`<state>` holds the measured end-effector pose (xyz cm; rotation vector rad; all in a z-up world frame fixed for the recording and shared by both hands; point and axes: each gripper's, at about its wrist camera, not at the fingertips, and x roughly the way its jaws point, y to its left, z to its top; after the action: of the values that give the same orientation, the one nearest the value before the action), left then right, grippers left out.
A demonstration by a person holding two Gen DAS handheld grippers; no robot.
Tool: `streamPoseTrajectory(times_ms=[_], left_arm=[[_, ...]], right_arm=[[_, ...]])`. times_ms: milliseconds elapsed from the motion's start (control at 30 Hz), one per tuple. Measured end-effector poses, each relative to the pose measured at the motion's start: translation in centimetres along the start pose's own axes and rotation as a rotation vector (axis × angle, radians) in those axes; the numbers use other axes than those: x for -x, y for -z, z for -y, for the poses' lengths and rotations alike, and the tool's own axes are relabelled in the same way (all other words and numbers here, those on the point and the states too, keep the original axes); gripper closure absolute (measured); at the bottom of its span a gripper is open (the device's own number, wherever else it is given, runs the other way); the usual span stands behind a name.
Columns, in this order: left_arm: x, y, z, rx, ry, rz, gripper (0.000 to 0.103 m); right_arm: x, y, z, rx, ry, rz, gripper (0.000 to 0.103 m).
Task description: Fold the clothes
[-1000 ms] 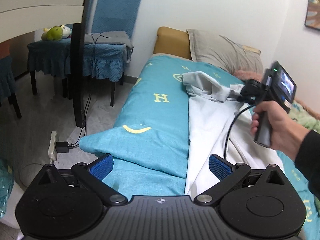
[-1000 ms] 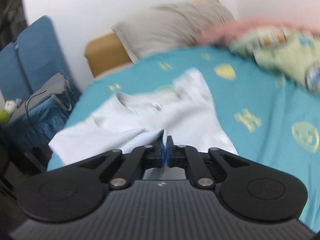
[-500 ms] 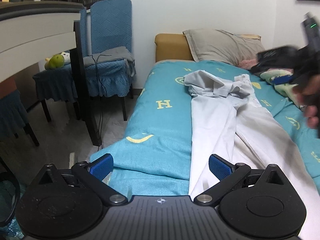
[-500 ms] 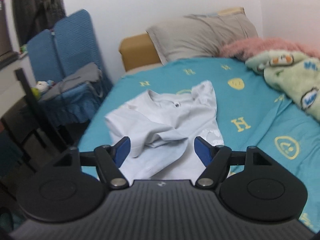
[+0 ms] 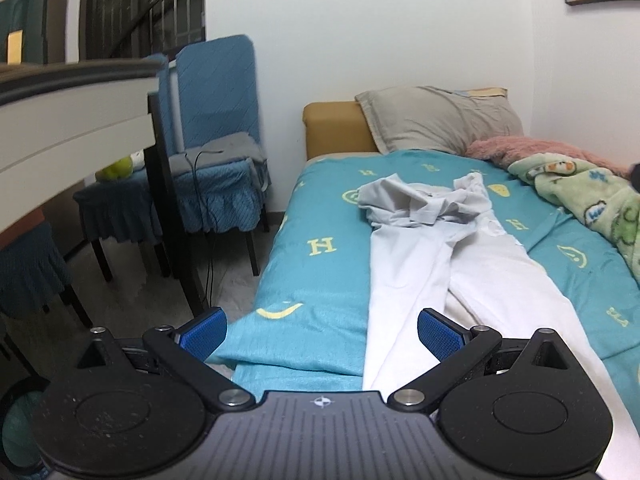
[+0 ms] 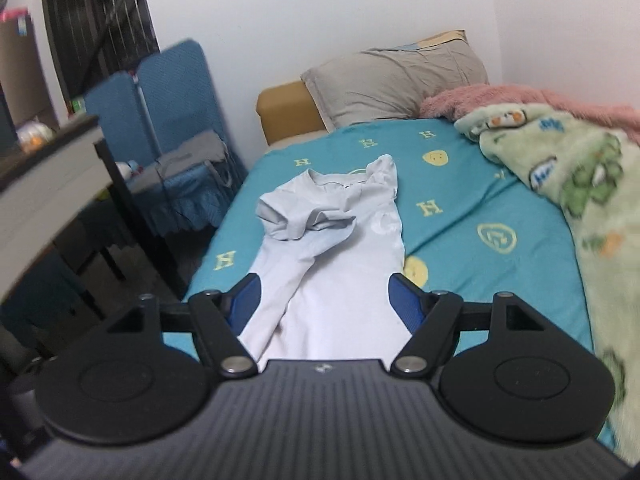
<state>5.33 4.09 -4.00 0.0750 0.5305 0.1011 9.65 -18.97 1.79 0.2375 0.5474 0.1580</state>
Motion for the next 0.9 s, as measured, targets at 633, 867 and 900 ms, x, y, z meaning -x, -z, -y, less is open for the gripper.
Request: streamPoseTrajectory(times_ms=[633,867,900], left_arm=[[0.1,-0.1,1.8,-0.02,-0.013,-0.049,0.001],[-0.5,-0.2,2.3,-0.012,0.017,-0.094,0.001],[-0.7,-0.2,2.3,-0.009,0.023,-0.103,0.001]], right_arm=[[4.1,3.4,1.4,0.049,-0.025,0.156,0.031],[4.3,3.5,1.4,0.065,-0.026,0.181,0.031],[4.3,3.5,1.6,0.057,-0.032,0.173,0.031]])
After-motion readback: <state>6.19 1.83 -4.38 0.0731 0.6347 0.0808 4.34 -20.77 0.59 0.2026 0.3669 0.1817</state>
